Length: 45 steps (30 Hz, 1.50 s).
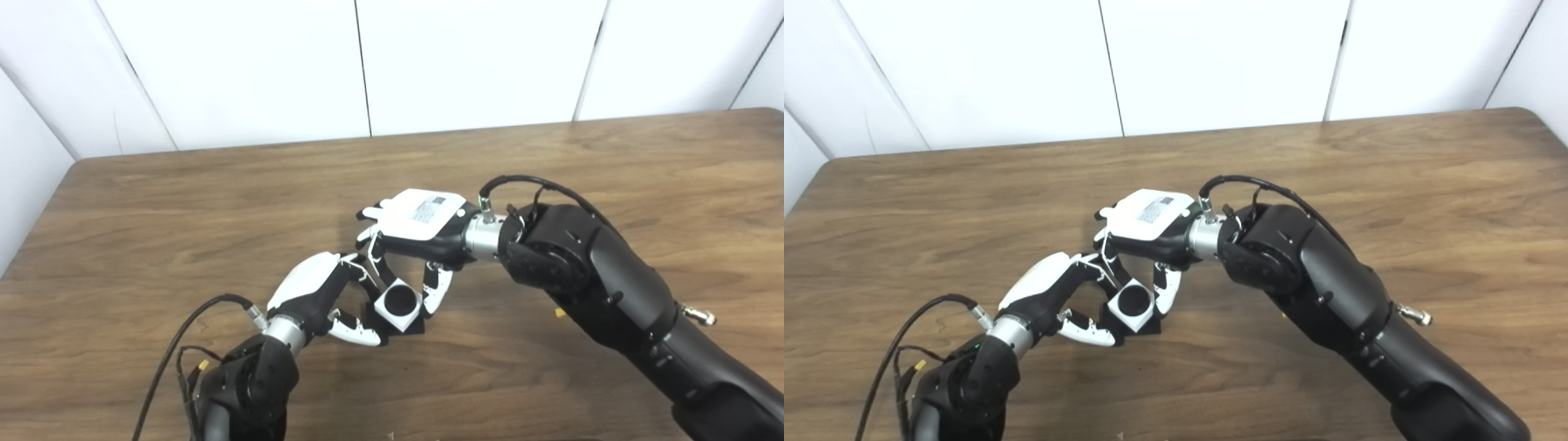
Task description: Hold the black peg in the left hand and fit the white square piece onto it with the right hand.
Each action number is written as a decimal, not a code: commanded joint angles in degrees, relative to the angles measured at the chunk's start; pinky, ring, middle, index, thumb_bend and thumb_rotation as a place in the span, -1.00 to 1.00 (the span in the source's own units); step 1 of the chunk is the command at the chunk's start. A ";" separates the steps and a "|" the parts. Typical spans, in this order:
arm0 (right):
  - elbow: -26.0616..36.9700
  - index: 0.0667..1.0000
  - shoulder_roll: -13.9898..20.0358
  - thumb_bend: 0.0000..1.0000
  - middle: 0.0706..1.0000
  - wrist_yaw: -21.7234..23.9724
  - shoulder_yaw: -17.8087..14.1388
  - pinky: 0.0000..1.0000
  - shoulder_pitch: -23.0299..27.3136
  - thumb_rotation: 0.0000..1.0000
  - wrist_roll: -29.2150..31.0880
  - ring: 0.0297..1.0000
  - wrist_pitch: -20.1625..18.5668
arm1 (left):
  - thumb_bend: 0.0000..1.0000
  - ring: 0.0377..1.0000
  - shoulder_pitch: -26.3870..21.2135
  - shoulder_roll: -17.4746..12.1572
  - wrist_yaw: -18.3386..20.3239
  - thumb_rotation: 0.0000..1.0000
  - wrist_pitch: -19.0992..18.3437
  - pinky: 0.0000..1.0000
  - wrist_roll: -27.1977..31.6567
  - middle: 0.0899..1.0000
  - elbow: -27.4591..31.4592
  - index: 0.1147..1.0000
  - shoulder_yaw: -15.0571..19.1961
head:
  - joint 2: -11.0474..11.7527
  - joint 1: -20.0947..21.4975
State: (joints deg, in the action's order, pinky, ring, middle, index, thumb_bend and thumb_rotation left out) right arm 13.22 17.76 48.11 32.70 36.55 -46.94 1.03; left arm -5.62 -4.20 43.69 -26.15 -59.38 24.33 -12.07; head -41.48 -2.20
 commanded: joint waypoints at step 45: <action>-4.19 0.25 1.83 0.94 0.74 -1.72 -3.99 0.95 0.55 -0.37 -1.05 1.00 -0.42 | 0.71 1.00 -1.28 -0.11 19.78 -0.11 -0.73 0.83 -7.53 0.95 9.33 0.60 5.28 | -1.15 -0.73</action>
State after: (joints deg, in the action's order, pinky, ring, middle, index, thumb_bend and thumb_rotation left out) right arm 8.27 19.58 48.25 29.99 34.98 -48.17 0.55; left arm -6.28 -4.26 61.41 -26.18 -66.08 32.77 -7.04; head -42.63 -2.90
